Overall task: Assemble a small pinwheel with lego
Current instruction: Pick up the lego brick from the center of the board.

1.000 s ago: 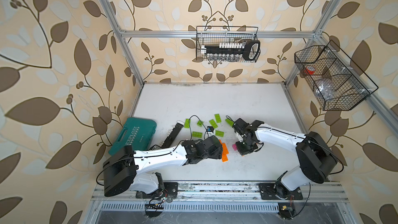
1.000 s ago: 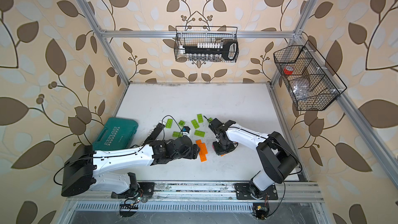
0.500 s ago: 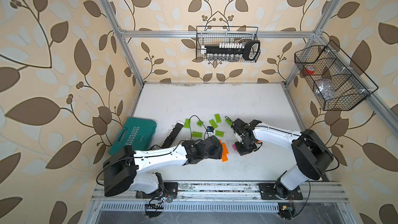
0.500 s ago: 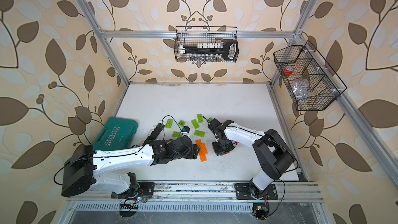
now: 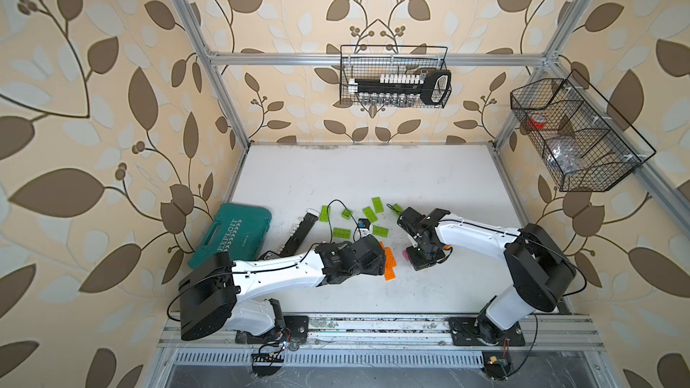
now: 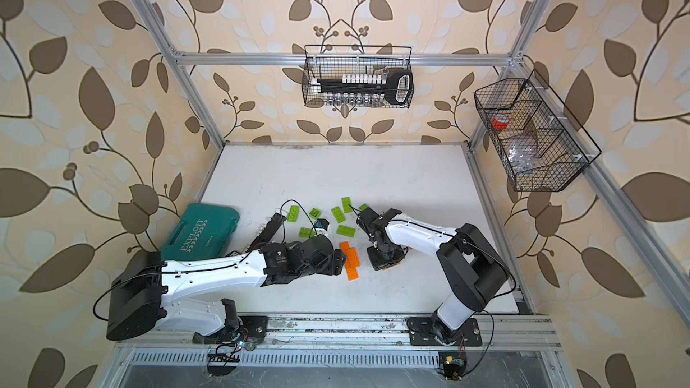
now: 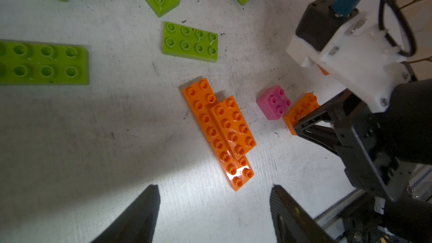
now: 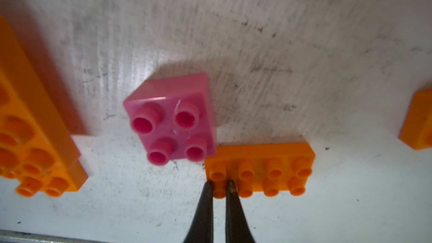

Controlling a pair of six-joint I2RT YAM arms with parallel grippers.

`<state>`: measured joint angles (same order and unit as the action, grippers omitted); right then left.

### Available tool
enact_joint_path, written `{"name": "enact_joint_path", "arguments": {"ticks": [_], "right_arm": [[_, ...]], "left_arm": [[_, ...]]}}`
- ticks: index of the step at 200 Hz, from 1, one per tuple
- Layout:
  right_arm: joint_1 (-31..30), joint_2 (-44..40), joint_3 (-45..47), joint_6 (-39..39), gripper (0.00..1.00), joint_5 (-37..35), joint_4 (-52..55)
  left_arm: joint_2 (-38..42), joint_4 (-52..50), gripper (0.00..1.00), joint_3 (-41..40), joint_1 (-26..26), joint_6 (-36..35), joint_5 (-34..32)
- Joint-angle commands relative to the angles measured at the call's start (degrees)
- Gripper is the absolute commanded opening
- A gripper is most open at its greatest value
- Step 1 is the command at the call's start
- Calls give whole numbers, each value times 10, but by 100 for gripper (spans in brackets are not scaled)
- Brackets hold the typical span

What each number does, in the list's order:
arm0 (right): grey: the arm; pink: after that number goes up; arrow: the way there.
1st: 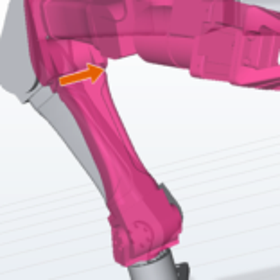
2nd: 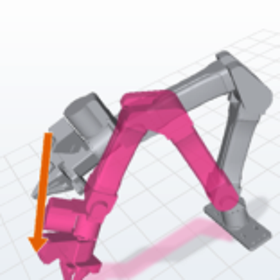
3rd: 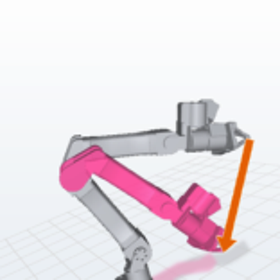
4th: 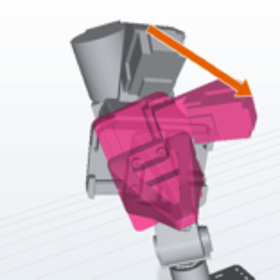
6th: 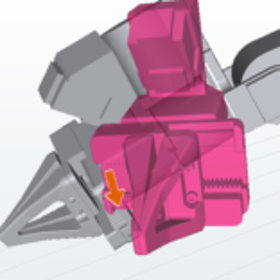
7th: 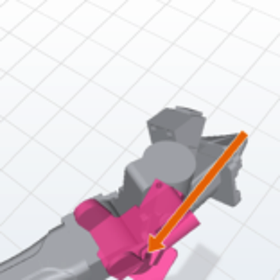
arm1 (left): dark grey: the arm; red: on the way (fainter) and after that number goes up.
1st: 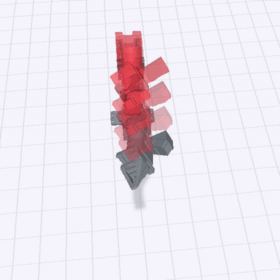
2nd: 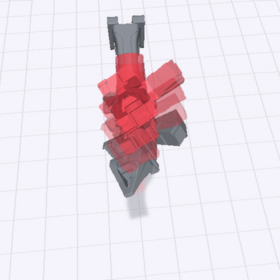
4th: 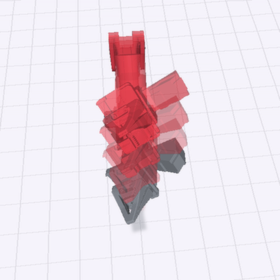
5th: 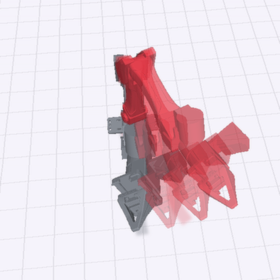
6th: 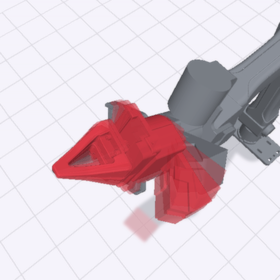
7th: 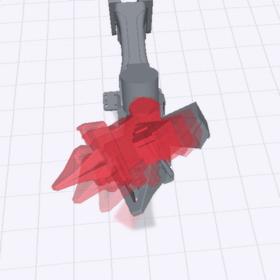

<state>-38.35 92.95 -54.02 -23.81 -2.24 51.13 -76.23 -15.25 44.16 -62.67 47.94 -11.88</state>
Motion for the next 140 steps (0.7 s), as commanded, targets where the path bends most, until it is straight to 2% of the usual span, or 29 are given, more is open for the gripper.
{"name": "enact_joint_path", "arguments": {"ticks": [1,19,48,65,87,140], "right_arm": [[2,-20,-5,-17,6,-23,22],[9,-41,-18,-21,6,-33,38],[13,-70,-59,-13,6,-52,67],[13,-60,-89,-8,7,-37,72],[10,-30,-129,-7,7,-7,67],[-29,78,-242,8,7,41,85]], "left_arm": [[5,-6,77,15,-3,-4,-18],[-5,-3,77,31,11,-22,-14],[-19,38,77,48,83,-62,65],[-24,48,77,60,124,-79,107],[-16,47,77,62,151,-89,132],[79,85,80,-48,216,-36,165]]}}
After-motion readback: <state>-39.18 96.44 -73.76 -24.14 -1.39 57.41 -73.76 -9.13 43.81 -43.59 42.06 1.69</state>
